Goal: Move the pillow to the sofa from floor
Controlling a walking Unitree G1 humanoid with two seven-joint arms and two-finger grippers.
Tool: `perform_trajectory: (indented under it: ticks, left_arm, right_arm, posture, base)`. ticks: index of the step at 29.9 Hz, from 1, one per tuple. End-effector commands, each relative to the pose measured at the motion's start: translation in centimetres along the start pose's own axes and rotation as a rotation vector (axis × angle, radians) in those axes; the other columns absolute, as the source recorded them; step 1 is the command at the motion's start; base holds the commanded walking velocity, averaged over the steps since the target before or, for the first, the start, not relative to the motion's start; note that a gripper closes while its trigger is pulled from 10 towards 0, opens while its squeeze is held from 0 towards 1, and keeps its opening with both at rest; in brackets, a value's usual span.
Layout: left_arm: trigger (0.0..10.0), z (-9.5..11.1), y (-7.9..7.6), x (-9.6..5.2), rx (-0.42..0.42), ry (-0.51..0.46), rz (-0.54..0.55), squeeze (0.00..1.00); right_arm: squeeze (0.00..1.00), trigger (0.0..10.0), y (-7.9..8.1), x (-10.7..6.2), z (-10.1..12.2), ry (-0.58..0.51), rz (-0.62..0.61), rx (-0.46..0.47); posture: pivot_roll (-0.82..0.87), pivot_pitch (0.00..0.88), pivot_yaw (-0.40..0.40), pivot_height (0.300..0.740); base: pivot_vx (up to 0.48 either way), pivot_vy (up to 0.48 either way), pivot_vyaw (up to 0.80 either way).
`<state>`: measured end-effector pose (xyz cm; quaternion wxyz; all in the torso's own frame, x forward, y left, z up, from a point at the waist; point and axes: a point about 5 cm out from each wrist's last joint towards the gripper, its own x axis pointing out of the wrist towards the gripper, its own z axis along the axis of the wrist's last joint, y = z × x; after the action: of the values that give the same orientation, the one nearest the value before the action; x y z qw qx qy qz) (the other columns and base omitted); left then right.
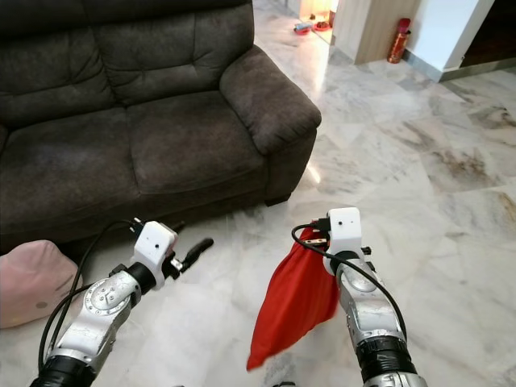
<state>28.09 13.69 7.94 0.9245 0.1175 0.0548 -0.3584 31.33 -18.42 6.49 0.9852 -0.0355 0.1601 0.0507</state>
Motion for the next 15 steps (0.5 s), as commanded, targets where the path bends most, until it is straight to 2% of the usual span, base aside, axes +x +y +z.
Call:
perform_trajectory:
  ticks: [1, 6, 15]
  left_arm:
    - [10.0, -0.2, -0.8, -0.1, -0.038, 0.02, -0.088, 0.0]
    - [10.0, -0.7, -0.9, -0.4, -0.044, 0.066, -0.152, 0.0]
    - [10.0, -2.5, -1.0, -0.7, -0.002, 0.169, -0.179, 0.0]
  right_arm:
    - [0.0, 10.0, 0.9, 0.5, 4.2, -0.165, 0.044, -0.039]
    - [0.0, 10.0, 1.8, 0.5, 4.9, -0.184, 0.092, -0.069]
    - [0.0, 10.0, 2.4, -0.1, 6.6, -0.246, 0.18, -0.112]
  posture:
    - [0.09, 0.054, -0.007, 0.74]
    - [0.09, 0.053, -0.005, 0.74]
    - [0.09, 0.055, -0.001, 0.74]
  base:
    - [0.0, 0.0, 0.0]
    - [0.0, 0.0, 0.0]
    - [0.0, 0.0, 0.0]
